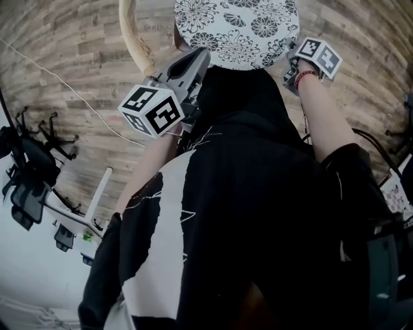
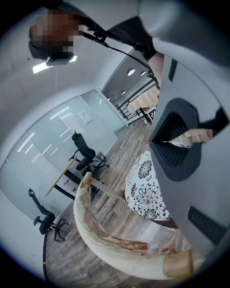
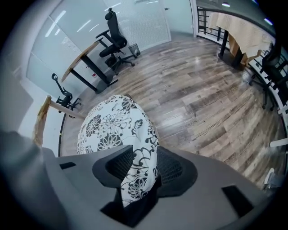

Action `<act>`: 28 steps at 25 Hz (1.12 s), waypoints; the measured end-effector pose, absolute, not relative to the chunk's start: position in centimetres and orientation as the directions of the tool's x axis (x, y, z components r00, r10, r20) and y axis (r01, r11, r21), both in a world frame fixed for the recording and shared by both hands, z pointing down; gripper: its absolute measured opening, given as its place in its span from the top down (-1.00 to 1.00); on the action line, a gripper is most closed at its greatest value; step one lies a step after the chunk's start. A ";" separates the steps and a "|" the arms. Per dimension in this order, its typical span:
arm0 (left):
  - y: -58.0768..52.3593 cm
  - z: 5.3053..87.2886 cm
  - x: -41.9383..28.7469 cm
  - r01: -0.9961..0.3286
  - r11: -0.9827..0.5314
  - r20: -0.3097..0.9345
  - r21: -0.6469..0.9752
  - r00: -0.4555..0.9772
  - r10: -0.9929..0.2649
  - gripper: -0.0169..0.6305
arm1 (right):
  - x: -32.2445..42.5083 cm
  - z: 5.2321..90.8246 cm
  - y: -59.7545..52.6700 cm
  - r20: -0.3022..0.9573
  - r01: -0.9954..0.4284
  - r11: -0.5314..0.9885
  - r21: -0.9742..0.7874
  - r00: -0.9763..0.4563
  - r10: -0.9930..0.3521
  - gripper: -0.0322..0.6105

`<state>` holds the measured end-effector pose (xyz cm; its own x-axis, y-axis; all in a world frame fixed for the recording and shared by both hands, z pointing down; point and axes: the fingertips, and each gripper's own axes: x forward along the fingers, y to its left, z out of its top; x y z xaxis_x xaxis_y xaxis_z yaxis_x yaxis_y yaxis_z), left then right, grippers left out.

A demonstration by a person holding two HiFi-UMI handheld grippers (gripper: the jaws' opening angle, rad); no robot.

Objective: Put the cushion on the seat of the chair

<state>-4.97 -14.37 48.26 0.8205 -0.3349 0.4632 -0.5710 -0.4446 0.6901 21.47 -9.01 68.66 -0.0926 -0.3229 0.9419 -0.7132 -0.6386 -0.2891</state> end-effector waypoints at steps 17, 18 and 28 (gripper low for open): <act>-17.3 36.1 -7.5 -0.419 -0.662 0.284 0.621 0.908 -0.308 0.90 | 16.6 45.1 -14.5 0.675 -0.832 -0.398 -0.386 0.039 -0.737 0.85; -17.2 35.4 -7.5 -0.419 -0.668 0.273 0.615 0.908 -0.317 0.90 | 15.9 43.6 -14.8 0.643 -0.833 -0.367 -0.414 0.018 -0.765 0.85; -10.8 28.4 -4.6 -0.440 -0.724 0.153 0.531 0.891 -0.428 0.90 | 13.3 32.0 -10.7 0.433 -0.885 -0.024 -0.465 -0.204 -0.878 0.85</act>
<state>-4.59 -10.79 28.37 0.8906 -0.4281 0.1533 -0.4396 -0.7241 0.5315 13.34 -10.72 32.04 -0.2036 -0.8780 0.4331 -0.8851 -0.0240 -0.4647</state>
